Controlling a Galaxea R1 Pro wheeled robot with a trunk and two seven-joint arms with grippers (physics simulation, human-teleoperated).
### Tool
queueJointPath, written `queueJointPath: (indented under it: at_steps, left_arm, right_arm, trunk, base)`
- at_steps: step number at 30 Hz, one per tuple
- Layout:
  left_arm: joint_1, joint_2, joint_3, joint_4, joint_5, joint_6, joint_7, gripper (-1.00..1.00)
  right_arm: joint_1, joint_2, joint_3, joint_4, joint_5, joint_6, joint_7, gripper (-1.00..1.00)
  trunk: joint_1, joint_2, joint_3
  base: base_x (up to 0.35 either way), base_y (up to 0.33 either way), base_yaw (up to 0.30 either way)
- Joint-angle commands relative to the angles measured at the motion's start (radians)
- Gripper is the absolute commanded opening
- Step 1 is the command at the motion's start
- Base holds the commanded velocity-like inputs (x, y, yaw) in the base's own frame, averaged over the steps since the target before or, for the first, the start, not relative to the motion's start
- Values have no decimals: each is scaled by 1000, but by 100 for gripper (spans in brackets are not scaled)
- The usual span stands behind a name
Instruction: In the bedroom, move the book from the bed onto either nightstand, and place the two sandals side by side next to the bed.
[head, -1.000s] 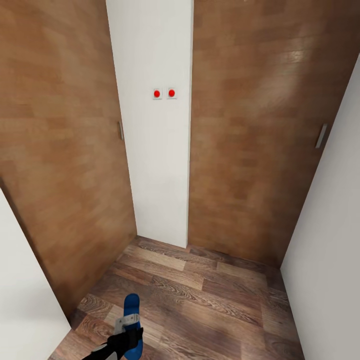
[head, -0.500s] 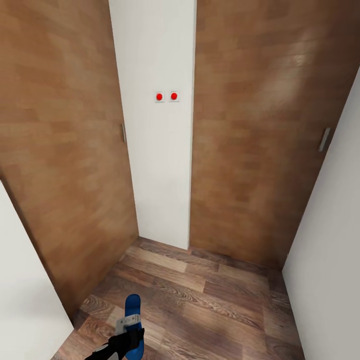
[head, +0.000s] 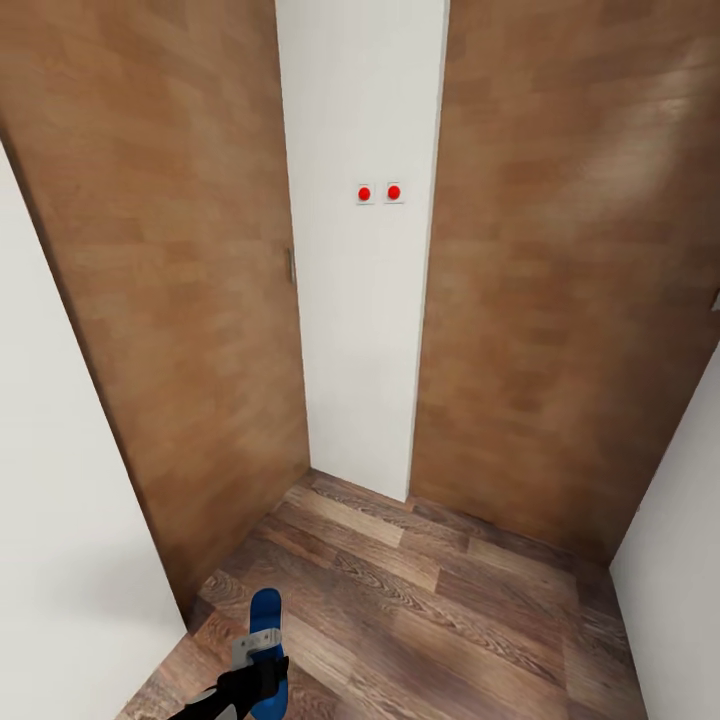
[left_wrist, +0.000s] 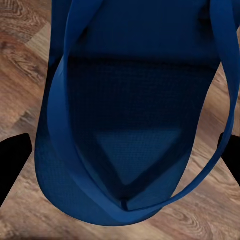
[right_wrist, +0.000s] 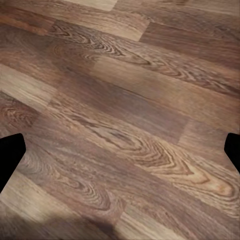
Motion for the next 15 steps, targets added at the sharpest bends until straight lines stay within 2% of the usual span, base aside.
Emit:
queueJointPath:
  at_steps: [1,5,15]
  left_arm:
    - [-1,1,-8,-1,8,-3,4,-100]
    - [-1,1,-8,-1,8,-3,4,-100]
    - [-1,1,-9,-1,8,-3,4,-100]
  right_arm:
    - [0,0,-2,1,-7,0,7,100]
    - [0,1,-2,0,-7,0,7,100]
    - [-1,2,-2,1,-7,0,7,100]
  trunk:
    - [0,0,-1]
    - [0,0,-1]
    - [0,0,-1]
  base:
    - [0,0,96]
    - [-133,0,35]
    - [-324,0,3]
